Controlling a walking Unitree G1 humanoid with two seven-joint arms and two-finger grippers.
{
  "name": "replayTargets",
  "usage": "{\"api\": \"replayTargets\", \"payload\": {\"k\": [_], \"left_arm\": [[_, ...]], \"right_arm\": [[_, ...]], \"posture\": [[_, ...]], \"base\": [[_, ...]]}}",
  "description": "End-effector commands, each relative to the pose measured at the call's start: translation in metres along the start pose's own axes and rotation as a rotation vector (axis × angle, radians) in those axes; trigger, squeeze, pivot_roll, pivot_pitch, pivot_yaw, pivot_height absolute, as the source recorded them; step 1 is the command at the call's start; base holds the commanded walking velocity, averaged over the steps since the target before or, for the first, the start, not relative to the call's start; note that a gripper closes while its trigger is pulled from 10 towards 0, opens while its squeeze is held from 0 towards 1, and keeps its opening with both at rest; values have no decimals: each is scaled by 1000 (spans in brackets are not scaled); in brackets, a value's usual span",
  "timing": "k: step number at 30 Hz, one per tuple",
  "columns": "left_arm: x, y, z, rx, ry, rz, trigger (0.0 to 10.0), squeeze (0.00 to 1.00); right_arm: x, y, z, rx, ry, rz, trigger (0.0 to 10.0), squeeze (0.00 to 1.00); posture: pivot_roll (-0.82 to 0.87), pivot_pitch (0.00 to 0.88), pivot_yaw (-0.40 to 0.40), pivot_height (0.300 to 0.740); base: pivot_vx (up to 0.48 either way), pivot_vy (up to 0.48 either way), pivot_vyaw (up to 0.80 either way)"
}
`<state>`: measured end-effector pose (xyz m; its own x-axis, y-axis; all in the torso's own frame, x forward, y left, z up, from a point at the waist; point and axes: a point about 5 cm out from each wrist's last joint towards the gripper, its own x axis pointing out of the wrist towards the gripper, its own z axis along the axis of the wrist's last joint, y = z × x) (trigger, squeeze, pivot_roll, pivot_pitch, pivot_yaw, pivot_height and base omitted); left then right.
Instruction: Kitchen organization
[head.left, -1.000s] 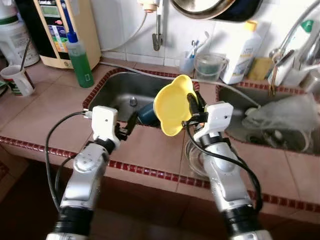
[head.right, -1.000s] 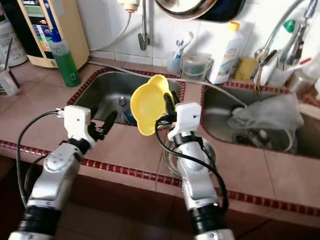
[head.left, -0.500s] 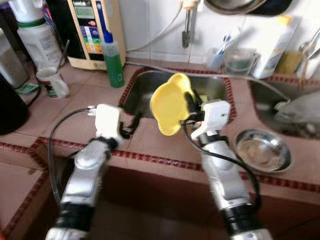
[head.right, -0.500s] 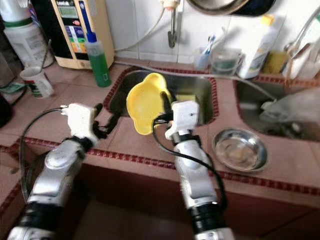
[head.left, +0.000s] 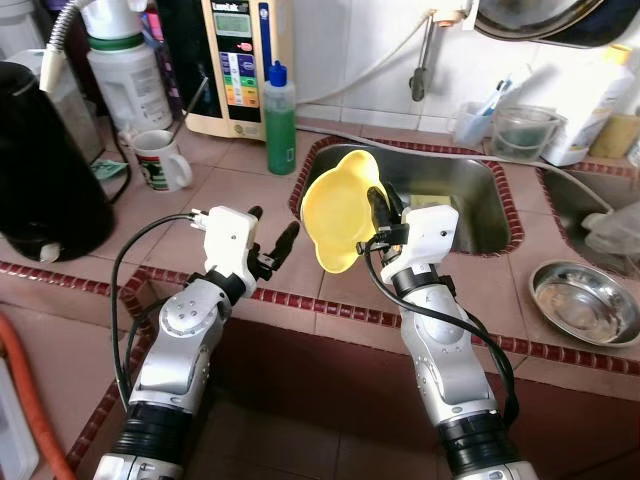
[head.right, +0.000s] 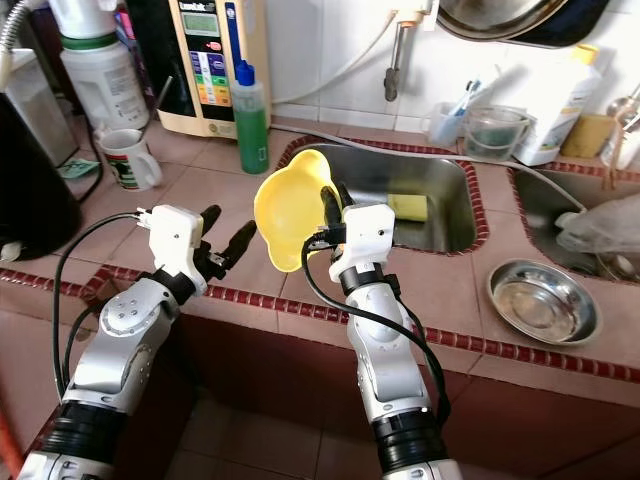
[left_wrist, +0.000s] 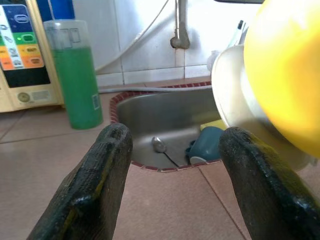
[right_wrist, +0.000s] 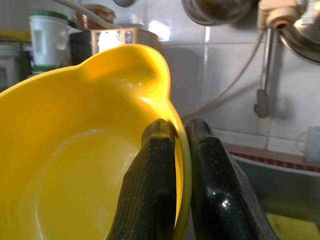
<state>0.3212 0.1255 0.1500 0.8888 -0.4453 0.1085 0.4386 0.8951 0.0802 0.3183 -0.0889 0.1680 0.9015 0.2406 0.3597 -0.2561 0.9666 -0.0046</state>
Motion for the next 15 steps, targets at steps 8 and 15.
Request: {"api": "replayTargets", "payload": {"k": [8, 15], "left_arm": [[-3, 1, 5, 32, -26, 2, 10000, 0], [-3, 2, 6, 35, -24, -1, 10000, 0]], "right_arm": [[7, -2, 4, -9, -6, 14, 10000, 0], [6, -1, 3, -6, -3, 16, 10000, 0]], "posture": [[-14, 33, -12, 740], [-15, 32, -9, 740]], "base": [[216, 0, 0], [333, 0, 0]]}}
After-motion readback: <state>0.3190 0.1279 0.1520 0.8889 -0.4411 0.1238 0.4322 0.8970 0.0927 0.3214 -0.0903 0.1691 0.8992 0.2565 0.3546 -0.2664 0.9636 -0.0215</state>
